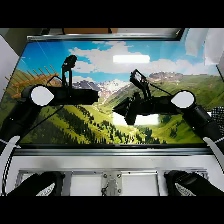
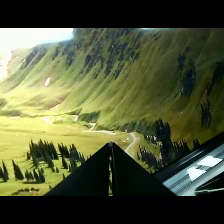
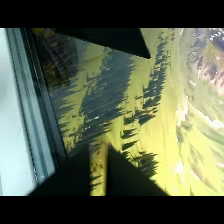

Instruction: Fold the clothes and pants, and hang the long-sleeved shirts on hangers.

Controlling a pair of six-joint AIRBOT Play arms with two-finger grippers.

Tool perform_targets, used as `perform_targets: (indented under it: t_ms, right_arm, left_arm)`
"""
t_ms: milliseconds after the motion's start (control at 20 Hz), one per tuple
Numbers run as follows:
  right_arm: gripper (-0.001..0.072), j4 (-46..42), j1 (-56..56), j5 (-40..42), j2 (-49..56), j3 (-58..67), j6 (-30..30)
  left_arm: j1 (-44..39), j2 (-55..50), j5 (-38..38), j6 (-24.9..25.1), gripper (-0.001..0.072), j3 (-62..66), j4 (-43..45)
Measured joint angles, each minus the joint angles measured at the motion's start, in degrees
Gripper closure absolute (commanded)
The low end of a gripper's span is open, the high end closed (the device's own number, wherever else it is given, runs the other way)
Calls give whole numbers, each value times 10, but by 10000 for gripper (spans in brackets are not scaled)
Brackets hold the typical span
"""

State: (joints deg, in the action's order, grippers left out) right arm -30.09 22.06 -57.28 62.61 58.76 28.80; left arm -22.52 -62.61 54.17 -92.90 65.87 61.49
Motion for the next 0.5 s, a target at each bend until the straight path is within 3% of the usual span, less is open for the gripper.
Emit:
perform_targets:
  t_ms: [500]
  right_arm:
    - [688, -2, 2, 0, 1, 0, 0]
  left_arm:
    - [0, 1, -4, 0, 691, -4, -1]
